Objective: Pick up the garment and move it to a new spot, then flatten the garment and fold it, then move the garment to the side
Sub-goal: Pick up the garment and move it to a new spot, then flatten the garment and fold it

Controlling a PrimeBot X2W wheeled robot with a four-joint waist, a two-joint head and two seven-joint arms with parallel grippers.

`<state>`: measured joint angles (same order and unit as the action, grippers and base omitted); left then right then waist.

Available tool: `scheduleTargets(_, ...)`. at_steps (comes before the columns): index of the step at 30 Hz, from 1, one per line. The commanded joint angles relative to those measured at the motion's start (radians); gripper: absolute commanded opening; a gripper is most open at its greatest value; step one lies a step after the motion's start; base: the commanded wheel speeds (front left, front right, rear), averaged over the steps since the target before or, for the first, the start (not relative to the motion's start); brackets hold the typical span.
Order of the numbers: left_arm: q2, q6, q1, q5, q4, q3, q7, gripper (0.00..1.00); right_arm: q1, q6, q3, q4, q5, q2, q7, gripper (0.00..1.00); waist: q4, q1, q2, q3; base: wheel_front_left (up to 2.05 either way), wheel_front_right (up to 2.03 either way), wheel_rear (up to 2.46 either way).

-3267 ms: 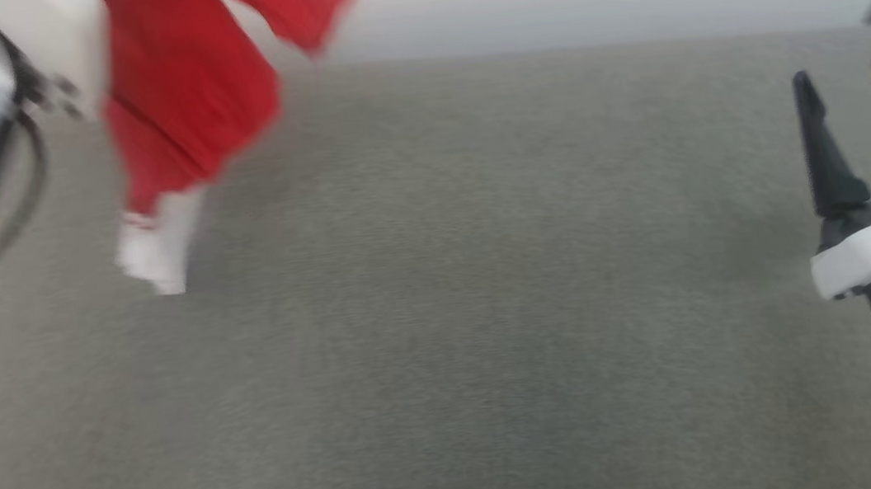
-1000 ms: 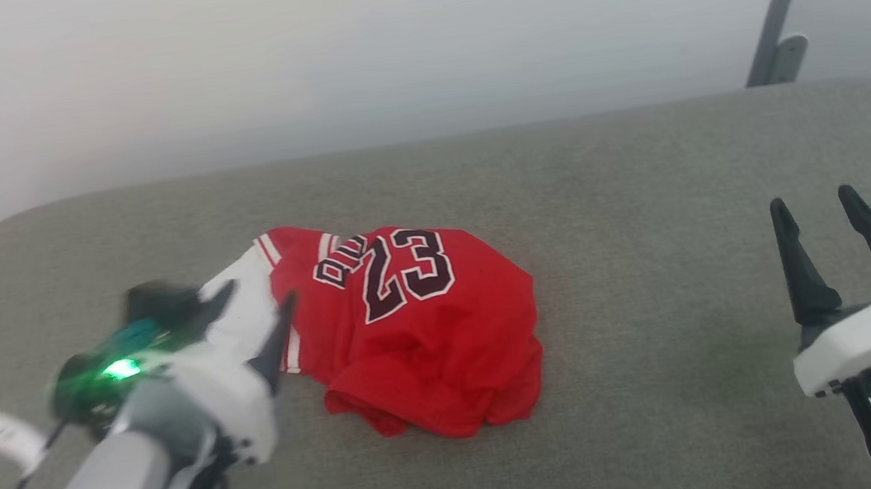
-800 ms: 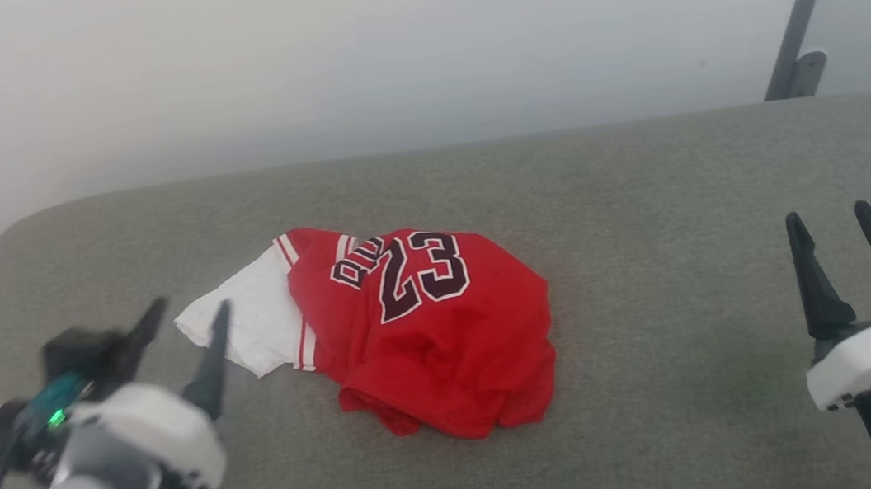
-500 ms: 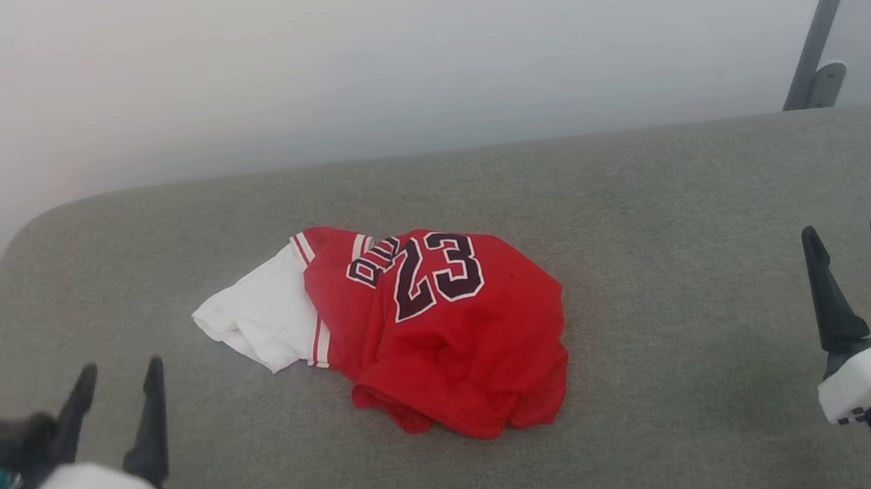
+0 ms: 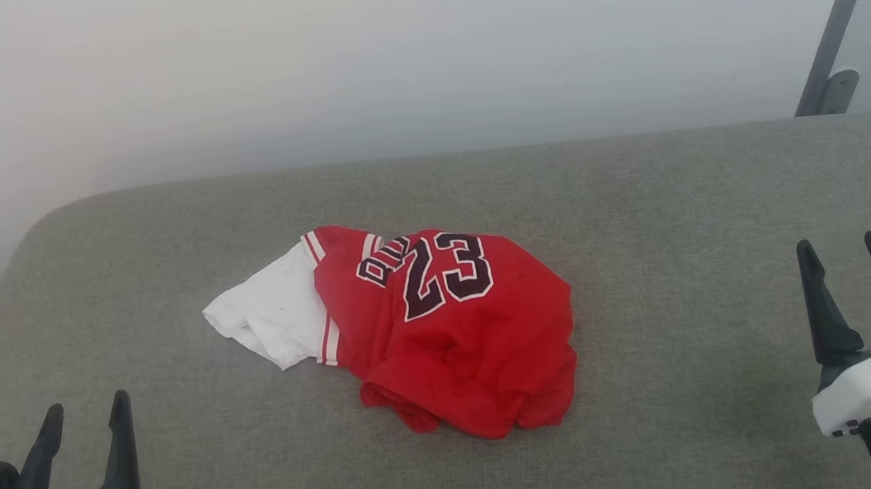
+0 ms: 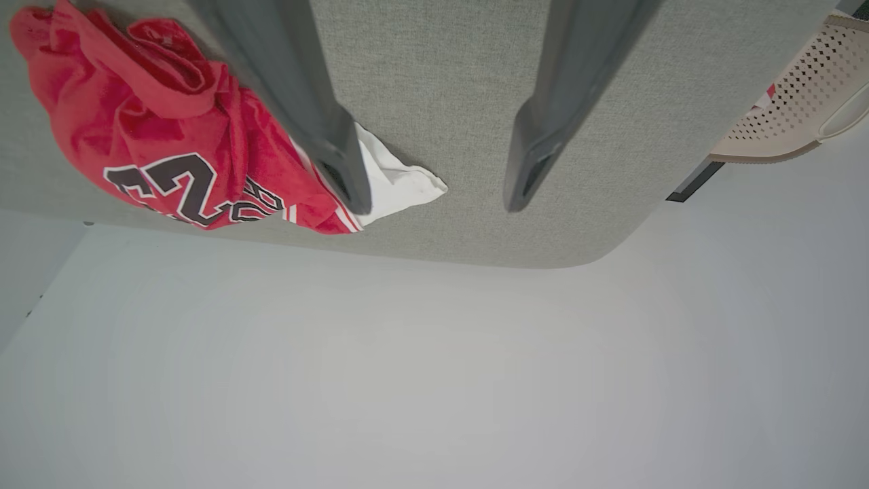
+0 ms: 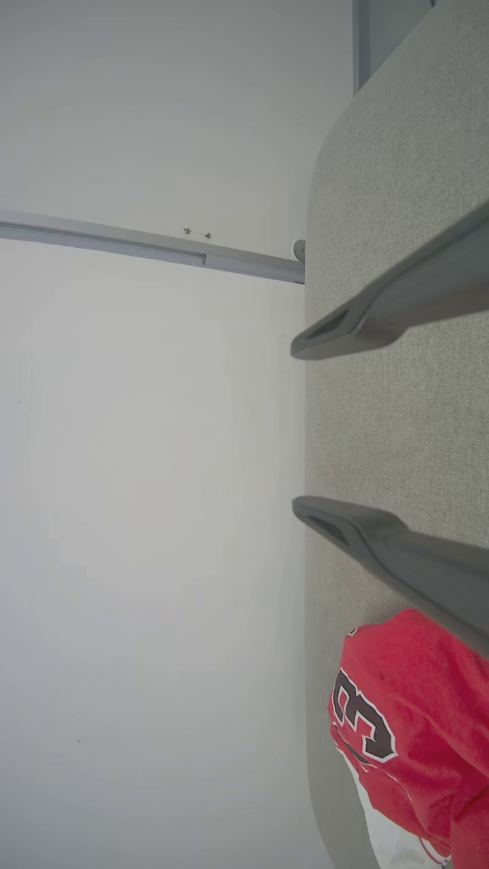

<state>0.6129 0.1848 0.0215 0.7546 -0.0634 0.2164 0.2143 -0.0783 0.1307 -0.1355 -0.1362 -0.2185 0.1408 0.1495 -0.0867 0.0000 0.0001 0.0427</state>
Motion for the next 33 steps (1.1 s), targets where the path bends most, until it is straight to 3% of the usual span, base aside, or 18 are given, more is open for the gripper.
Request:
scheduleTargets(1, 0.003, 0.005, 0.017, 0.005, 0.01, -0.002, 0.003, 1.0, 0.011, 0.0, -0.001, 0.004, 0.001, -0.002, 0.003, 1.0, -0.003, 0.0, -0.0001, 0.0, 0.0, 0.0, 0.0)
scheduleTargets(11, 0.003, 0.021, 0.017, 0.002, 0.043, 0.006, -0.011, 1.0, 0.001, 0.0, 0.032, 0.015, -0.012, 0.007, -0.028, 1.0, -0.025, 0.0, -0.0001, -0.013, 0.0, 0.0, 0.0)
scheduleTargets(19, -0.01, 0.017, -0.01, -0.005, 0.072, 0.024, -0.012, 1.0, -0.038, 0.0, 0.13, 0.014, -0.062, 0.045, -0.09, 1.0, -0.089, 0.0, -0.0001, -0.06, 0.0, 0.0, 0.0)
scheduleTargets(24, -0.036, -0.005, -0.061, -0.012, 0.057, 0.05, -0.002, 1.0, -0.102, 0.0, 0.233, -0.006, -0.103, 0.09, -0.186, 1.0, -0.161, 0.0, -0.0001, -0.129, 0.0, 0.0, 0.0)
scheduleTargets(33, -0.088, -0.043, -0.143, -0.028, 0.005, 0.093, 0.018, 1.0, -0.196, 0.0, 0.295, -0.13, -0.157, 0.135, -0.417, 1.0, -0.256, 0.0, -0.0001, -0.211, 0.0, 0.0, 0.0)
